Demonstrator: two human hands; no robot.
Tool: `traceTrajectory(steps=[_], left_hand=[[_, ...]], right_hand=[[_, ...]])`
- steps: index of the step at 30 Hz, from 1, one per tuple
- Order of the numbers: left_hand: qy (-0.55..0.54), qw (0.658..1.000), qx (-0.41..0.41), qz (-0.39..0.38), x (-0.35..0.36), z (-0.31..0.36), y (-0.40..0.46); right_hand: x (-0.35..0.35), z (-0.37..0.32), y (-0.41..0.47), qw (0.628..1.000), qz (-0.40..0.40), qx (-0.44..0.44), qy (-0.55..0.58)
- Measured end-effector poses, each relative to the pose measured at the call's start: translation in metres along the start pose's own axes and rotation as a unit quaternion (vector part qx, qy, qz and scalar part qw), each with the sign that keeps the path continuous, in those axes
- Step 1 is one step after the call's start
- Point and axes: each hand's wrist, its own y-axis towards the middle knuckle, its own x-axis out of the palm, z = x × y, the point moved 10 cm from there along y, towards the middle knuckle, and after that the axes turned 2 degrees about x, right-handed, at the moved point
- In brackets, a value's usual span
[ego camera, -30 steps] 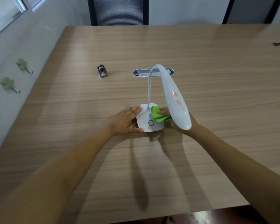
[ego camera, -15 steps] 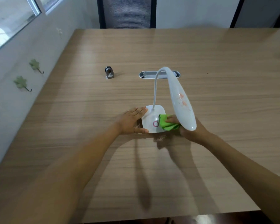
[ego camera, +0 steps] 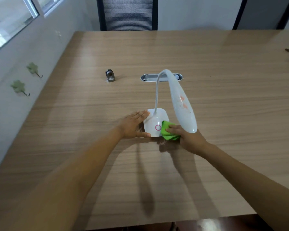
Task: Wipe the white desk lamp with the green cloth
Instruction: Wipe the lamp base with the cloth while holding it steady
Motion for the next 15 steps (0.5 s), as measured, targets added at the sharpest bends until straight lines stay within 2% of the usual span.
traceTrajectory(steps=[3, 6, 8, 15], left_hand=[[-0.010, 1.000, -0.007, 0.011, -0.002, 0.001, -0.002], [-0.042, 0.998, -0.028, 0.028, -0.003, 0.004, -0.005], [-0.050, 0.997, -0.047, 0.038, -0.002, 0.005, -0.008], [-0.006, 0.993, -0.090, 0.074, 0.001, -0.002, -0.018]], right_hand=[[-0.008, -0.009, -0.017, 1.000, 0.010, -0.021, -0.013], [-0.007, -0.004, -0.003, 0.999, 0.006, 0.034, 0.012], [-0.007, -0.015, -0.001, 1.000, -0.007, 0.026, -0.015], [-0.009, -0.020, 0.011, 0.995, -0.052, 0.036, -0.076]])
